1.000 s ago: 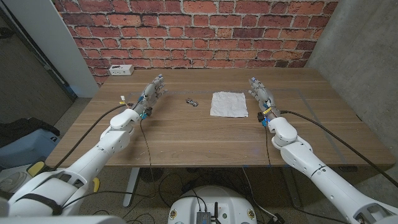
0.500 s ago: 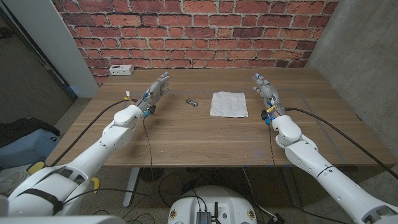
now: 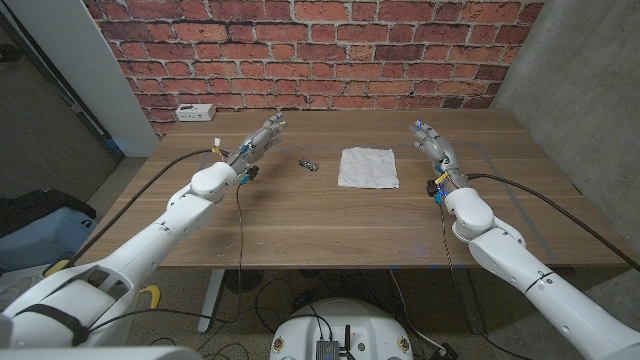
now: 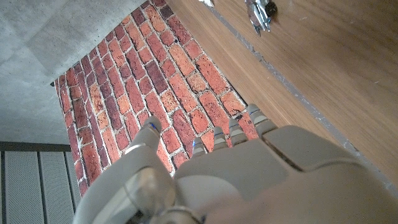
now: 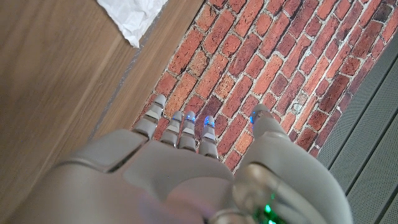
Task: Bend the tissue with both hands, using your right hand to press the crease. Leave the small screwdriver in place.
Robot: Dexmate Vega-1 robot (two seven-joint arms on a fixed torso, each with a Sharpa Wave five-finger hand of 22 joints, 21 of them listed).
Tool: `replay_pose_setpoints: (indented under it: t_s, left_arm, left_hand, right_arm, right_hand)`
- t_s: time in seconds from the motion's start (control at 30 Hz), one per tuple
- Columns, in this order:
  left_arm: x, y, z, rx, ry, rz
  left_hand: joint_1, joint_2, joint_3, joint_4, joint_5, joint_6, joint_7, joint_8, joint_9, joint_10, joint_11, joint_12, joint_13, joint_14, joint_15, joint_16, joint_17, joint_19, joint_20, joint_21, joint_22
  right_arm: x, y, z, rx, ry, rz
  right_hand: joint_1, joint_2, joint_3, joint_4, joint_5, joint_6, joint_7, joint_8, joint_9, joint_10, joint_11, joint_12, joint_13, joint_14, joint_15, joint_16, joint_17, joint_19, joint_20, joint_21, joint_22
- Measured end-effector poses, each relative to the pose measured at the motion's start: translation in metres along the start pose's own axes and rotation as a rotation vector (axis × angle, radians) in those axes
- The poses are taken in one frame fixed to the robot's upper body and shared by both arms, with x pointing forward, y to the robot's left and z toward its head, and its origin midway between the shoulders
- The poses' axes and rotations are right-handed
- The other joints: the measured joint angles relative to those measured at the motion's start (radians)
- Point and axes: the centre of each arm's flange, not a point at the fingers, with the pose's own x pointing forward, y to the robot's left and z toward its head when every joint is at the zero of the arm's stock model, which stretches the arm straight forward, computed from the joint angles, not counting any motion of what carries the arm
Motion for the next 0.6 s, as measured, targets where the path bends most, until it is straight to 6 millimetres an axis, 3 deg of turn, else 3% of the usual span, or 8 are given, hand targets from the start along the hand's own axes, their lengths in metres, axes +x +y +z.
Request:
replay_pose_setpoints:
  t_s: [0.17,0.6]
  left_arm:
    - [0.001,-0.004,0.006,0.056,0.004,-0.008]
    - [0.005,-0.009,0.020,0.196,0.014,-0.026]
  left_hand:
    - [0.000,0.000,0.000,0.000,0.004,0.016,0.005,0.000,-0.005,0.011,0.000,0.000,-0.006,0.000,0.000,0.000,0.000,-0.021,0.012,-0.008,0.000]
    - [0.000,0.000,0.002,-0.002,0.004,0.023,0.012,-0.007,-0.005,0.011,0.000,0.000,-0.011,0.000,0.000,0.000,0.000,-0.029,0.010,-0.008,0.000]
  right_arm:
    - [-0.004,0.000,0.002,-0.027,0.010,0.001]
    - [-0.008,0.006,0.006,-0.118,0.046,0.015]
  right_hand:
    - [0.000,0.000,0.000,0.000,0.000,0.007,0.007,0.000,0.000,0.005,-0.006,0.000,-0.001,0.005,0.005,0.000,-0.005,0.005,0.005,0.000,0.000]
    - [0.005,0.005,0.000,0.000,0.004,0.018,0.007,0.000,-0.005,0.014,-0.004,0.000,-0.002,0.010,0.000,0.000,-0.005,0.005,0.005,0.000,0.000]
